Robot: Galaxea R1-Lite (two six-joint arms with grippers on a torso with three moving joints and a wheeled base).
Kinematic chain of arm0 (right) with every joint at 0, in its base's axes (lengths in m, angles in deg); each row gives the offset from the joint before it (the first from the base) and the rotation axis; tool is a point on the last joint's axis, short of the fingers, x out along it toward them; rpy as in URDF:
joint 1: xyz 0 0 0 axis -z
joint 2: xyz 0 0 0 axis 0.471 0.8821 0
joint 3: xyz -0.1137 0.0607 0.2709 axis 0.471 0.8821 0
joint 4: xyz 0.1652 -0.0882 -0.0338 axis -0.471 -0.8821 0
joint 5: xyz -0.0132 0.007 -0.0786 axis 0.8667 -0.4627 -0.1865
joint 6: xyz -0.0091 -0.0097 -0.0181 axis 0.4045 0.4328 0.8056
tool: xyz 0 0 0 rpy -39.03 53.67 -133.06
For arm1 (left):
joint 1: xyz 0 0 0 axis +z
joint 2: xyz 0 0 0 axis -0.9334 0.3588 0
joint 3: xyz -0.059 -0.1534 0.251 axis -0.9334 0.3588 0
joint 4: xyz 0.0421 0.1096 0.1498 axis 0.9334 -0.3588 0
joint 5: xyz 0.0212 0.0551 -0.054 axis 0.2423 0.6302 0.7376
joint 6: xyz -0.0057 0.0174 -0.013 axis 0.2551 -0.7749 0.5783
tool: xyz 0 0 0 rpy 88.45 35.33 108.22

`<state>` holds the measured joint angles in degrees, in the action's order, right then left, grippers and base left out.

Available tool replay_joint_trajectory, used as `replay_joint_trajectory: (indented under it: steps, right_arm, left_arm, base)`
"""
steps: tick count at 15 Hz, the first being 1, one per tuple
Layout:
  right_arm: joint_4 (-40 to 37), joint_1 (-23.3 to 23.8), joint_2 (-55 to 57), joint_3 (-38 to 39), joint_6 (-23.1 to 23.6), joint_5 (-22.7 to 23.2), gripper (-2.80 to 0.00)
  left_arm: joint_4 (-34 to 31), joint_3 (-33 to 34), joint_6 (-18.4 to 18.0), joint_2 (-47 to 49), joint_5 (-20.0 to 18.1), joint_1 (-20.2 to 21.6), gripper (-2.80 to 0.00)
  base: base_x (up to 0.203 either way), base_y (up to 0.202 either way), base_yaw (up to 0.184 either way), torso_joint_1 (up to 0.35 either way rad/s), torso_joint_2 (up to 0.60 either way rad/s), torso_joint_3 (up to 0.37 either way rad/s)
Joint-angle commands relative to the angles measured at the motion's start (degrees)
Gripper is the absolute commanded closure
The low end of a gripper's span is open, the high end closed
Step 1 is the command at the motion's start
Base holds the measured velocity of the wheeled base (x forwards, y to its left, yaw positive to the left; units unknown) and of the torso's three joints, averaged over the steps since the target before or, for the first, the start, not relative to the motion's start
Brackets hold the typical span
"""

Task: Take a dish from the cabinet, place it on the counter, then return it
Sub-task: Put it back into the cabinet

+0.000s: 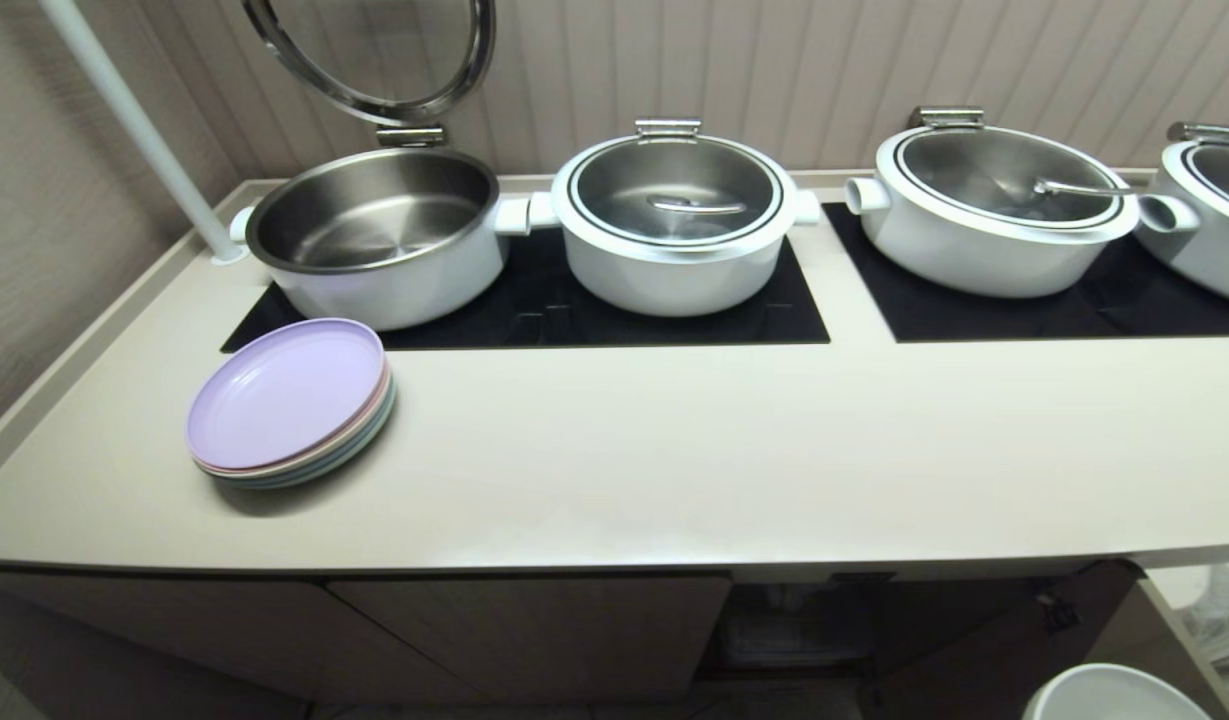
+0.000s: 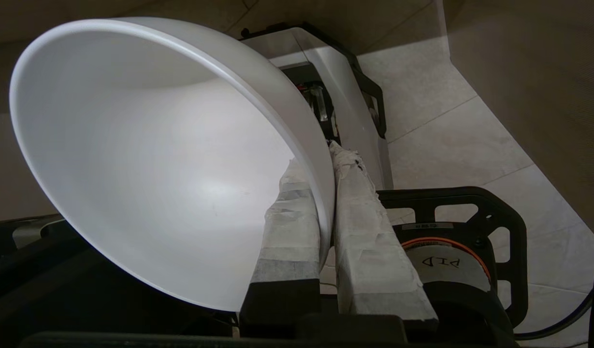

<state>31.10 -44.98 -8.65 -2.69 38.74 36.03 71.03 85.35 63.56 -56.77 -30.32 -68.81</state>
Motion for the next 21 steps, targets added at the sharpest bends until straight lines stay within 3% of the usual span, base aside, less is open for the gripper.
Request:
replay_joint_trajectory:
  steps: [1, 7, 12, 21]
  right_arm:
    - [-0.2, -0.3, -0.8, 0.0, -0.3, 0.0, 0.0]
    - [-0.2, -0.4, -1.0, -0.2, -0.5, 0.0, 0.0]
    - [-0.3, -2.7, -1.7, -0.3, -5.5, 0.0, 0.0]
    - [-0.9, -3.0, -1.6, 0.0, -5.6, 0.0, 0.0]
  left_arm:
    - [0.0, 0.0, 0.0, 0.0, 0.0, 0.0, 0.0]
    - [0.0, 0.0, 0.0, 0.0, 0.0, 0.0, 0.0]
    - [0.0, 0.0, 0.0, 0.0, 0.0, 0.0, 0.0]
    - [0.0, 0.0, 0.0, 0.0, 0.0, 0.0, 0.0]
  base:
    - [0.0, 0.0, 0.0, 0.0, 0.0, 0.0]
    - [0.0, 0.0, 0.0, 0.0, 0.0, 0.0]
    - [0.0, 0.0, 0.0, 0.0, 0.0, 0.0]
    - [0.0, 0.0, 0.0, 0.0, 0.0, 0.0]
